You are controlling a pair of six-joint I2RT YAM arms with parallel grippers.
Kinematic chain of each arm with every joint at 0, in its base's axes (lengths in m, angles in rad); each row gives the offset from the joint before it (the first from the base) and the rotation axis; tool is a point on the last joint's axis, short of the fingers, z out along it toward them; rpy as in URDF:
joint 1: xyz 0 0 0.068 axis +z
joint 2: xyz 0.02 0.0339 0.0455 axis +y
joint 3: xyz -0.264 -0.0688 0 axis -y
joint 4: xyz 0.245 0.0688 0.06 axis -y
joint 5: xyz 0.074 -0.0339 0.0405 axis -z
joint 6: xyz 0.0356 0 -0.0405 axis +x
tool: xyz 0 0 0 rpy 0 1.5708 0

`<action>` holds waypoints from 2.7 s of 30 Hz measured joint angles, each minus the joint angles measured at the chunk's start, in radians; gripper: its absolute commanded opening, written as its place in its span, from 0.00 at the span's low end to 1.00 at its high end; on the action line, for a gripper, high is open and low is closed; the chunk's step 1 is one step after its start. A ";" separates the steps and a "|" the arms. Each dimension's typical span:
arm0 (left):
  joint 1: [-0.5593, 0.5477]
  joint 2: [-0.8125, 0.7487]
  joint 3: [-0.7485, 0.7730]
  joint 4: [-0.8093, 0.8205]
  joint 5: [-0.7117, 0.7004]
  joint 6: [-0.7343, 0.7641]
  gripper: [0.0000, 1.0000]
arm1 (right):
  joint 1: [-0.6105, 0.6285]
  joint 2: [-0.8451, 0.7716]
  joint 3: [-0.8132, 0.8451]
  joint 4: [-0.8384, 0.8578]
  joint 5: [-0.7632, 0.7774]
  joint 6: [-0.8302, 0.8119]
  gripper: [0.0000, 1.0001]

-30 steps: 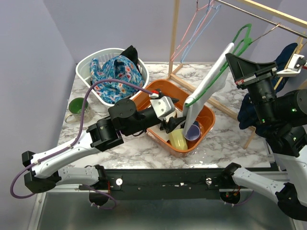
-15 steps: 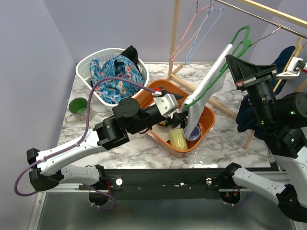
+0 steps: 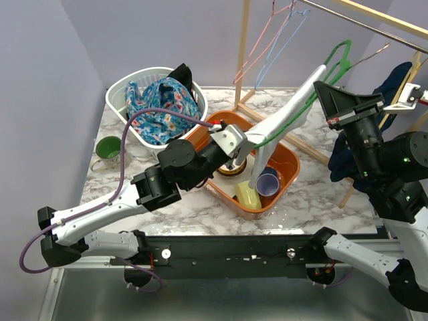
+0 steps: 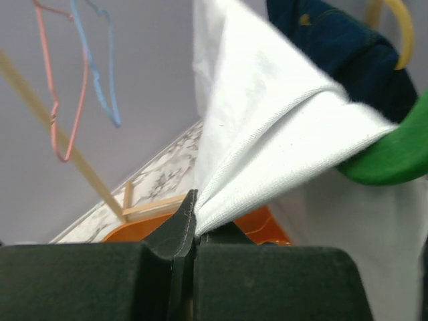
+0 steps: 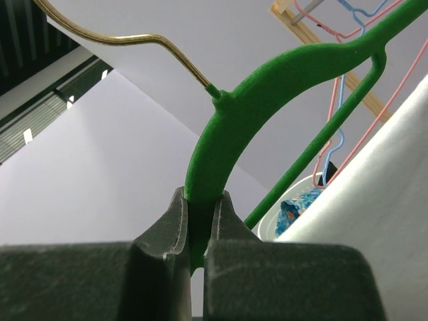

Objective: Remove the skirt from the hanger

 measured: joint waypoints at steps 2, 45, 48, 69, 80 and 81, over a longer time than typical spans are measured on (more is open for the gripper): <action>-0.001 -0.010 -0.018 0.004 -0.068 0.010 0.00 | 0.000 -0.008 0.003 -0.011 0.002 -0.011 0.01; 0.624 0.389 0.716 -0.100 -0.480 0.064 0.00 | 0.002 -0.222 -0.087 -0.019 0.022 -0.074 0.01; 0.694 0.465 0.752 -0.114 -0.468 0.042 0.00 | 0.002 -0.224 -0.104 -0.023 0.020 -0.075 0.01; 1.069 0.627 0.586 -0.216 -0.278 -0.330 0.00 | 0.002 -0.230 -0.146 -0.021 0.020 -0.085 0.01; 1.070 0.885 0.514 -0.318 0.058 -0.523 0.66 | 0.002 -0.171 -0.146 -0.023 0.012 -0.099 0.01; 1.070 0.895 0.514 -0.332 0.072 -0.537 0.73 | 0.002 -0.170 -0.146 -0.025 0.012 -0.101 0.01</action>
